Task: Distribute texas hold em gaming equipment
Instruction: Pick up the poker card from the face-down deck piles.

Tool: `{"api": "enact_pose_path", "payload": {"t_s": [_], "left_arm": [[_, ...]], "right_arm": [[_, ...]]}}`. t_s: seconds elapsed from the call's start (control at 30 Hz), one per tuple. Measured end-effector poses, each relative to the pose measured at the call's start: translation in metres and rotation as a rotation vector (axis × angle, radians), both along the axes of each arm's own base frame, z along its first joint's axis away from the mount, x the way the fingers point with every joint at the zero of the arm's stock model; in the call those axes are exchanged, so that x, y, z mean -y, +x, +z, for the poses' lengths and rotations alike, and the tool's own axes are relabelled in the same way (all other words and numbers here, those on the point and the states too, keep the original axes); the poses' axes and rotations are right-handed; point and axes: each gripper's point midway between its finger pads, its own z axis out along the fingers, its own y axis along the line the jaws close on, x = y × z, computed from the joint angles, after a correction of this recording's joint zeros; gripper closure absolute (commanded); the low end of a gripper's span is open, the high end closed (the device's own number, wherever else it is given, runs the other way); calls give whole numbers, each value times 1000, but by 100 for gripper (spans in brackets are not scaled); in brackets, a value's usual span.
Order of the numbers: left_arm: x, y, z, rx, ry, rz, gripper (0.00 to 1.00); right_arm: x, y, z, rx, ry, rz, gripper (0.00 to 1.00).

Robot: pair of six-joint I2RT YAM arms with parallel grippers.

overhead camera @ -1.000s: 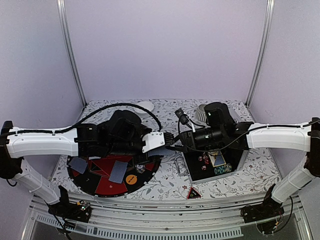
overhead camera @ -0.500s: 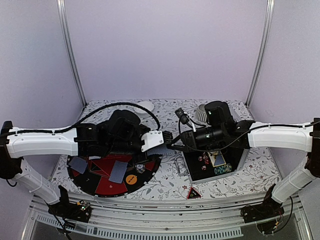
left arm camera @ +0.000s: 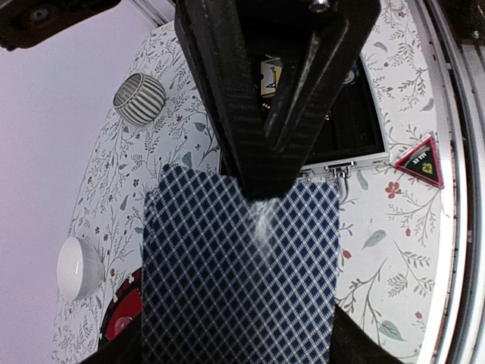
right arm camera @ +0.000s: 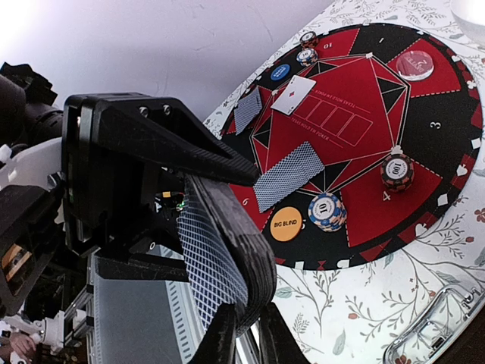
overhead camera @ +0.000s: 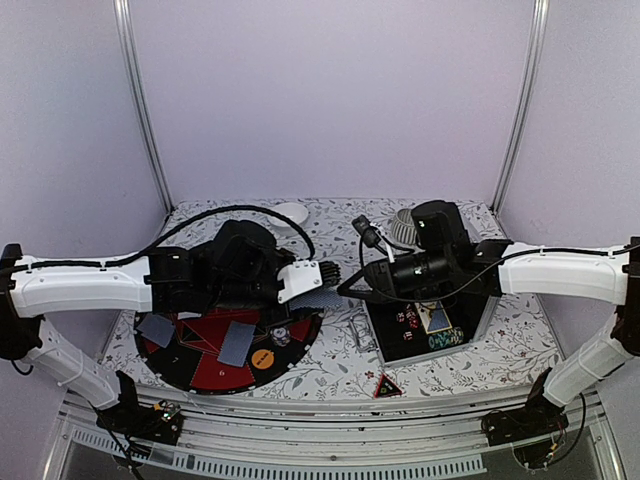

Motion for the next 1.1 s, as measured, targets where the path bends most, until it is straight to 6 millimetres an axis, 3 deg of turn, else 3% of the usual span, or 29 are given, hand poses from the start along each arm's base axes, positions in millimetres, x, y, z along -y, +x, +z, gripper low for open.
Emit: {"api": "enact_pose_path", "payload": {"t_s": [0.13,0.33,0.53,0.8,1.1], "left_arm": [[-2,1,-2,-2,6,5,37],[-2,1,-3,-7,6,10,37],[-3,1,-3,-9,7,10,37],[-2,1,-3,-10,5,8,37],[-3,0,3,-4,-9,7,38]], "right_arm": [[0,0,3,4,3,1,90],[3,4,3,4,-4,-11,49],[-4,8,11,8,15,-1,25],[-28,12,-3,-12,23,44,22],[-28,20,-15,-2,-10,15,30]]}}
